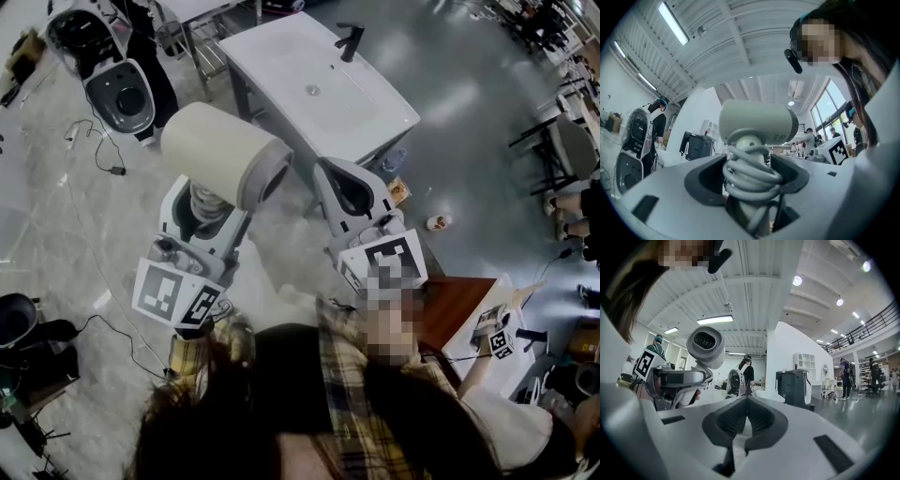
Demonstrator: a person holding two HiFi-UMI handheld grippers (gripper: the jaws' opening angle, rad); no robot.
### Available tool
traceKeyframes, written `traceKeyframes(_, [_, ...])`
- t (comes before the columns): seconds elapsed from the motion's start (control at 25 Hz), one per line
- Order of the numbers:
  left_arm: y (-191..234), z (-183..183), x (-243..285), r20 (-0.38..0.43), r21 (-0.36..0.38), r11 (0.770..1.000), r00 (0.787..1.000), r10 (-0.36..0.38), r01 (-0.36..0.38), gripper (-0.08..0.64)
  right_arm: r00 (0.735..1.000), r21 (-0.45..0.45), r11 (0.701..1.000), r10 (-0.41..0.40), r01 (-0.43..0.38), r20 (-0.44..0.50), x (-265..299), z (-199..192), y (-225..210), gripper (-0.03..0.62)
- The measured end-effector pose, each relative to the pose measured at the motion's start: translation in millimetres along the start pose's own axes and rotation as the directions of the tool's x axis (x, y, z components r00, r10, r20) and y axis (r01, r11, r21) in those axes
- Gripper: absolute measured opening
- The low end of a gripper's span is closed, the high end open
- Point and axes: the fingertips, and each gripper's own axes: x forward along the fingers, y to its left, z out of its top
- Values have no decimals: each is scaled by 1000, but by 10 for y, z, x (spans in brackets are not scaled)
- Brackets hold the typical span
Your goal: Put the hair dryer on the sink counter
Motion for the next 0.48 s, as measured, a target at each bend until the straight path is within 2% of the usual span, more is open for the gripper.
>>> traceKeyframes(0.2, [388, -91, 264, 6, -10, 999, 1000, -30, 30, 299, 1000, 4, 1000, -21, 21, -17, 399, -140, -131, 15])
traceKeyframes(0.48, [1243, -102, 912, 2, -9, 994, 994, -112, 112, 299, 996, 12, 996, -87, 87, -18, 1344, -155, -430, 15])
